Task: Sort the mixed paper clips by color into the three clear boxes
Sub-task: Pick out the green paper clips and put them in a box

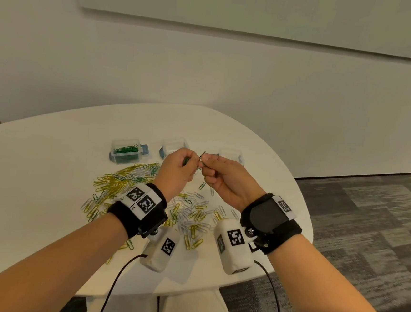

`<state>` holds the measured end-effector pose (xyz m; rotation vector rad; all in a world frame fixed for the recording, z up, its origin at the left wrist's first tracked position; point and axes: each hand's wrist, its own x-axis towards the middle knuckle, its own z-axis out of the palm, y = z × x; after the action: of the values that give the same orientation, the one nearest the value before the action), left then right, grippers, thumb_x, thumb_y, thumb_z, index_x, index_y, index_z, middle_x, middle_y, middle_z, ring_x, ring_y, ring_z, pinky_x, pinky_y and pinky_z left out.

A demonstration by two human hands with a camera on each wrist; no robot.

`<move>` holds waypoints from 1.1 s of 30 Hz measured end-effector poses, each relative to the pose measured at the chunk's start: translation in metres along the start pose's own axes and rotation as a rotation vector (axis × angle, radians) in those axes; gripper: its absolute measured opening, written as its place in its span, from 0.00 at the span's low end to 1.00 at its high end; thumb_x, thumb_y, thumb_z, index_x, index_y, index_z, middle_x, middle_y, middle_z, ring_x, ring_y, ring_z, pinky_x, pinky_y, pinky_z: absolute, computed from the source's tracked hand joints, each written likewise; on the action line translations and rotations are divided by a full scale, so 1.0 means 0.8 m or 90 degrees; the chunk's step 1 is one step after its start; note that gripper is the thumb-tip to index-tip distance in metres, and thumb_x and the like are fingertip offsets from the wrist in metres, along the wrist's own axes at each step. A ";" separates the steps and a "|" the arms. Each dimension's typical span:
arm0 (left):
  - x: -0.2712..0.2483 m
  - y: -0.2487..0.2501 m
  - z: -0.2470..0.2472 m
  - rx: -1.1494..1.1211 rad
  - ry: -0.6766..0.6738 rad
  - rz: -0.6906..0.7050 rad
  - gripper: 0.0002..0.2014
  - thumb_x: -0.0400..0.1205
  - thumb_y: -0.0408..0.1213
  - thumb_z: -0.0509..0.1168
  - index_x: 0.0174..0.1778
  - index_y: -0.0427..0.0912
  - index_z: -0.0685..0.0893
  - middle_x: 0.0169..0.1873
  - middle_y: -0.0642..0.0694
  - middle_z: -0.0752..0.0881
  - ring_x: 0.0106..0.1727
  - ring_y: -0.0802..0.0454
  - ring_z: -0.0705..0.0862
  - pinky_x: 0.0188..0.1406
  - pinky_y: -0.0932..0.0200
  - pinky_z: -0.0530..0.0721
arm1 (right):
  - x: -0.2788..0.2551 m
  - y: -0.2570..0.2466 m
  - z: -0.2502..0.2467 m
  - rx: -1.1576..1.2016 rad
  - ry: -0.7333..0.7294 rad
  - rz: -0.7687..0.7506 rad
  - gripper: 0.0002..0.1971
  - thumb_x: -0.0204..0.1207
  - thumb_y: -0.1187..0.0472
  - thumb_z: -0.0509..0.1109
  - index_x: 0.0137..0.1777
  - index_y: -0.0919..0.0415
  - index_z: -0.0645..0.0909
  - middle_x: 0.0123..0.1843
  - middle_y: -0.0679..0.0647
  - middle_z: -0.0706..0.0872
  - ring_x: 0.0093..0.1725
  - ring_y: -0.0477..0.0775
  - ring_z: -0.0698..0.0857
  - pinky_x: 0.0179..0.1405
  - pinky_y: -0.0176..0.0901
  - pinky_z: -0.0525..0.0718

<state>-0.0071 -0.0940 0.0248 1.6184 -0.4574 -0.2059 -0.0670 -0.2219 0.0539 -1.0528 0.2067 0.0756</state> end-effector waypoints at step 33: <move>0.000 0.027 -0.017 -0.117 -0.126 -0.100 0.11 0.86 0.27 0.55 0.38 0.38 0.75 0.27 0.45 0.69 0.20 0.61 0.63 0.19 0.70 0.62 | 0.000 -0.043 -0.006 -0.436 0.033 -0.027 0.04 0.76 0.70 0.70 0.41 0.69 0.86 0.30 0.55 0.79 0.26 0.45 0.71 0.27 0.31 0.71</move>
<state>-0.0051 -0.0822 0.0475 1.4601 -0.4489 -0.5154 -0.0621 -0.2433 0.0811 -1.7427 0.2098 0.0823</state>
